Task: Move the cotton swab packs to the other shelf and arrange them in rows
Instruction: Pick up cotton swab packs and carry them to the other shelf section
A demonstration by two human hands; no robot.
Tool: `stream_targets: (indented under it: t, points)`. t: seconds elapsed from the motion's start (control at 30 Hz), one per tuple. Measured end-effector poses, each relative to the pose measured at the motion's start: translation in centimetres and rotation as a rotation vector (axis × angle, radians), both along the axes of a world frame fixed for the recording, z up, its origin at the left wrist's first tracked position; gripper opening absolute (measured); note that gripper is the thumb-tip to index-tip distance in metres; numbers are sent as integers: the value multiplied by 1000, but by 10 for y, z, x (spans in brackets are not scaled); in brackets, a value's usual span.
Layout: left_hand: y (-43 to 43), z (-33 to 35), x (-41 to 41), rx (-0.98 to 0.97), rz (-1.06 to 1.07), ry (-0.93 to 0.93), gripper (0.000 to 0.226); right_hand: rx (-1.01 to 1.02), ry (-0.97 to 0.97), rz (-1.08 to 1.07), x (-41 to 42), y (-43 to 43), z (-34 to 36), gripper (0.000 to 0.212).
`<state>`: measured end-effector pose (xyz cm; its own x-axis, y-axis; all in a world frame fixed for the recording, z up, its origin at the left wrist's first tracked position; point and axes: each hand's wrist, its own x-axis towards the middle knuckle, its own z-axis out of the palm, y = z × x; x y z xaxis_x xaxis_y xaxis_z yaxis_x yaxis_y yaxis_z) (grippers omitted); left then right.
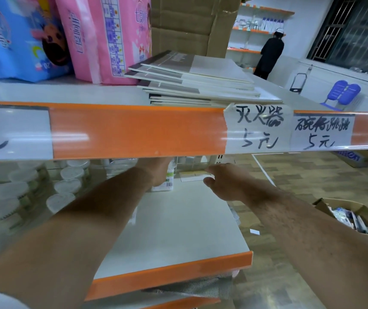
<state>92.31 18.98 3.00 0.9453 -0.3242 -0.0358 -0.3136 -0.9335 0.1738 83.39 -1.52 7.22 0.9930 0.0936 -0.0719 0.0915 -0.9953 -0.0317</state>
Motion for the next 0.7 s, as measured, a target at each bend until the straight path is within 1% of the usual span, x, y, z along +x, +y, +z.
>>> stream_targets:
  t: [0.07, 0.1, 0.17, 0.2, 0.3, 0.4, 0.47, 0.57, 0.6, 0.7]
  points:
    - [1, 6, -7, -23, 19, -11, 50, 16, 21, 14, 2, 5, -1, 42]
    - [2, 7, -8, -26, 26, 10, 58, 21, 38, 23, 3, 8, -2, 45]
    - [7, 15, -16, 35, 17, 87, 79, 32, 75, 56, 5, 17, -4, 49]
    - [11, 21, -23, 49, 19, 120, 83, 34, 92, 77, 5, 22, -5, 51]
    - [22, 32, -48, 29, 37, 134, 76, 51, 128, 133, 5, 37, -8, 55]
    - [39, 43, -78, 7, 71, 80, 60, 57, 148, 178, 8, 51, -7, 59]
    - [53, 50, -97, 37, 88, 97, 64, 31, 157, 237, 10, 65, -2, 60]
    - [78, 52, -115, 55, 176, 75, 80, 17, 141, 328, 10, 94, 6, 57]
    - [87, 52, -120, 47, 205, 66, 79, 26, 126, 364, 9, 106, 8, 56]
    - [115, 54, -141, 33, 287, 56, 64, 18, 96, 458, 1, 148, 12, 57]
